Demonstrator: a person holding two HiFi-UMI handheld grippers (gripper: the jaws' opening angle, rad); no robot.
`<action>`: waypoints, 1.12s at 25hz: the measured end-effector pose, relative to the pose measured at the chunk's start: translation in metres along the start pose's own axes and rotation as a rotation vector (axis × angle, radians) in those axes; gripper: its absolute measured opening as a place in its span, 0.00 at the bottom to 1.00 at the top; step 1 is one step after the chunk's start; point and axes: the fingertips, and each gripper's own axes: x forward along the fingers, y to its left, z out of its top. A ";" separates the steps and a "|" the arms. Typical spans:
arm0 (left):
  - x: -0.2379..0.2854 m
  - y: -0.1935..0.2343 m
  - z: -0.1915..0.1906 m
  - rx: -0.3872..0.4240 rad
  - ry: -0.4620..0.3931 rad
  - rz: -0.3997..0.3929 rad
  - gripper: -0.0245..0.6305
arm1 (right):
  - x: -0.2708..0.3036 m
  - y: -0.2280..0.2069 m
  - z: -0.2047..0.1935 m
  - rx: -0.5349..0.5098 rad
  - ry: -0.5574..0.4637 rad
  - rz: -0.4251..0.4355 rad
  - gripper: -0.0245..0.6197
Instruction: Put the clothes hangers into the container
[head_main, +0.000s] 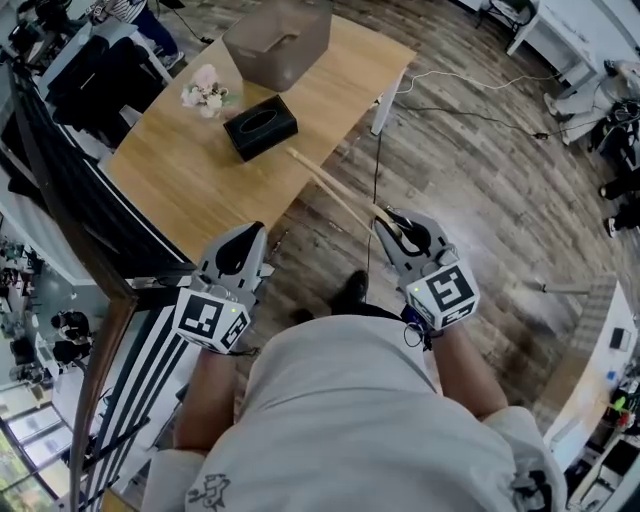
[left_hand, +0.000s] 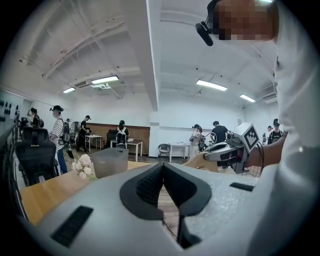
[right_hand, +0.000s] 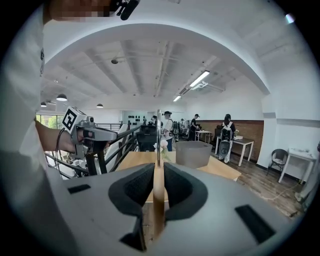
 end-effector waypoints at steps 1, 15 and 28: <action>0.010 -0.002 0.000 -0.001 0.002 0.000 0.05 | 0.000 -0.009 -0.003 0.004 0.003 0.001 0.13; 0.123 -0.023 0.007 0.001 0.033 0.010 0.05 | -0.012 -0.126 -0.022 0.018 -0.001 0.016 0.13; 0.182 0.007 0.005 -0.049 0.051 -0.014 0.05 | 0.024 -0.179 -0.031 0.047 0.048 -0.017 0.13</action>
